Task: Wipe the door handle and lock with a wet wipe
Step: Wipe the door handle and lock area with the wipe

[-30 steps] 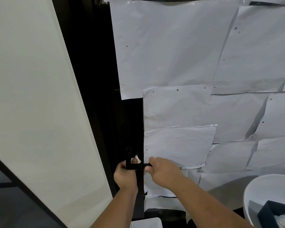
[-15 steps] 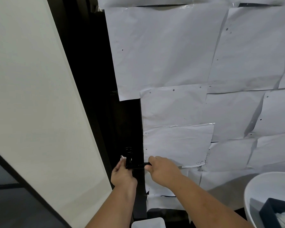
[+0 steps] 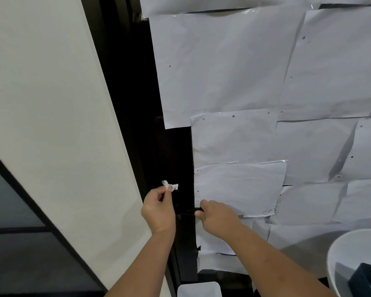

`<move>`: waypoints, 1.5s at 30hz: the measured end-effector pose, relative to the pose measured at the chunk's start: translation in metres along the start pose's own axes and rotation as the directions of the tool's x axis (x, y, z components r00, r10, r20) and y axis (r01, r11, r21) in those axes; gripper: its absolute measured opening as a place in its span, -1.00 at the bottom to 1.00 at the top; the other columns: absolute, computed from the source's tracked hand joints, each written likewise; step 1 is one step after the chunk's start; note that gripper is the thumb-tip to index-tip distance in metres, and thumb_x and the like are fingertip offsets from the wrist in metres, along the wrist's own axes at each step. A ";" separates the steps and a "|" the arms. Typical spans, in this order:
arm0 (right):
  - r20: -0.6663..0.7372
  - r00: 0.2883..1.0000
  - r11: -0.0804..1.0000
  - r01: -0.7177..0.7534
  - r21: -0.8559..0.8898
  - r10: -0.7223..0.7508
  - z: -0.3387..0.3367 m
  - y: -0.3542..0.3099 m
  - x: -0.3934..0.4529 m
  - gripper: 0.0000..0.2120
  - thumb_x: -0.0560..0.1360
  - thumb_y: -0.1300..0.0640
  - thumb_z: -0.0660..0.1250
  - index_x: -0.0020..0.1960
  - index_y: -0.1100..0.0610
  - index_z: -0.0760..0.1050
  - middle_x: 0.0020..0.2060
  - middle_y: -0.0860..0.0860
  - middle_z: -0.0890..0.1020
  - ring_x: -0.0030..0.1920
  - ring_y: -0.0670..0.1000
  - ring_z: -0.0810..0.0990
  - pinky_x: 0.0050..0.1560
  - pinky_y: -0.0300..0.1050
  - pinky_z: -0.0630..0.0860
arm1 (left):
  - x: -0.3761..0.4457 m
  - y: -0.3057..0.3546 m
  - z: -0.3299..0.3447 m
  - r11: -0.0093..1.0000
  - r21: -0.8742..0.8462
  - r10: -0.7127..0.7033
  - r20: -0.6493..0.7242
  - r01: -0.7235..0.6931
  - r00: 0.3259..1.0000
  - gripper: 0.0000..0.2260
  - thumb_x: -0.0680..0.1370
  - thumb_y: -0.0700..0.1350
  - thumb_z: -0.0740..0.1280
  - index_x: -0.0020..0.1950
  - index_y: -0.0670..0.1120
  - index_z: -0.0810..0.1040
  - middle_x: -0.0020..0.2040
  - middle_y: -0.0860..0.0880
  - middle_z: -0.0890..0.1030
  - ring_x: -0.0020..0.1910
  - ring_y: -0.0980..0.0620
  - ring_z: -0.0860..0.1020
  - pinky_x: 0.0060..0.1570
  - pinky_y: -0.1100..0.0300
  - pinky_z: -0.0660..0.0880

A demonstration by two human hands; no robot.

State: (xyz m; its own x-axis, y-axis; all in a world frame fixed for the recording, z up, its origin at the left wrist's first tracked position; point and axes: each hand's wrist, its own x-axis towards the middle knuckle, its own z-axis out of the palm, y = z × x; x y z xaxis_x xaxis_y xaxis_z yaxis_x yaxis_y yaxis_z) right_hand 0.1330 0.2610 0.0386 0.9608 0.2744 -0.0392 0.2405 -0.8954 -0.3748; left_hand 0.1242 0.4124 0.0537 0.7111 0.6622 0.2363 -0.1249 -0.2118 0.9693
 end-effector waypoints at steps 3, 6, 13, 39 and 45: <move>0.000 1.000 1.000 0.006 -0.011 -0.006 0.000 0.000 0.000 -0.75 0.60 -0.11 0.06 -0.09 0.06 0.27 -0.20 0.03 0.44 -0.19 0.06 0.43 -0.22 -0.06 0.33 | 0.021 -0.009 -0.005 0.886 0.304 0.326 0.128 -0.350 0.937 -0.93 0.52 -0.14 0.42 -0.02 -0.10 0.66 -0.11 0.03 0.63 -0.15 0.09 0.59 -0.10 0.18 0.59; -0.006 1.000 1.000 0.007 -0.016 -0.007 0.000 0.000 -0.001 -0.75 0.61 -0.11 0.06 -0.09 0.07 0.27 -0.21 0.02 0.42 -0.19 0.06 0.41 -0.22 -0.06 0.32 | 0.036 -0.022 -0.004 0.594 0.503 0.549 0.318 -0.628 0.773 -0.89 0.40 -0.30 0.51 -0.17 -0.18 0.63 -0.27 -0.06 0.60 -0.39 0.00 0.55 -0.44 0.16 0.56; -0.010 1.000 1.000 0.006 -0.008 -0.006 0.000 -0.001 -0.002 -0.74 0.61 -0.11 0.05 -0.08 0.07 0.26 -0.21 0.02 0.41 -0.19 0.06 0.40 -0.22 -0.07 0.30 | 0.030 -0.015 0.001 0.460 0.640 0.414 0.459 -0.616 0.786 -0.77 0.24 -0.39 0.56 -0.32 -0.19 0.56 -0.42 -0.09 0.52 -0.58 -0.02 0.48 -0.59 0.28 0.40; -0.010 1.000 1.000 -0.006 -0.022 0.006 0.000 -0.002 0.000 -0.75 0.61 -0.11 0.07 -0.10 0.06 0.27 -0.24 0.01 0.41 -0.23 0.04 0.42 -0.28 -0.09 0.30 | 0.034 -0.009 0.006 0.719 0.536 0.255 0.390 -0.443 0.885 -0.85 0.58 -0.18 0.32 -0.03 -0.13 0.69 -0.11 -0.10 0.65 -0.23 -0.04 0.61 -0.17 0.12 0.60; -0.009 1.000 1.000 -0.009 -0.017 0.009 -0.003 -0.003 -0.002 -0.76 0.61 -0.11 0.07 -0.10 0.05 0.25 -0.21 0.03 0.43 -0.20 0.06 0.41 -0.24 -0.08 0.30 | 0.019 -0.013 0.004 0.902 0.416 0.035 0.189 -0.112 0.981 -0.81 0.59 -0.15 0.30 0.16 -0.08 0.65 -0.13 -0.05 0.69 -0.24 -0.01 0.63 -0.20 0.21 0.57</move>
State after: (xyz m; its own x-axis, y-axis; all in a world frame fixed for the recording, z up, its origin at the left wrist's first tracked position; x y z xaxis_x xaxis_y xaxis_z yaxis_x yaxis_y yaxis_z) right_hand 0.1305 0.2621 0.0422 0.9641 0.2633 -0.0339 0.2343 -0.9038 -0.3582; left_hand 0.1421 0.4248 0.0457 0.8244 0.5065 0.2525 0.0954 -0.5642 0.8201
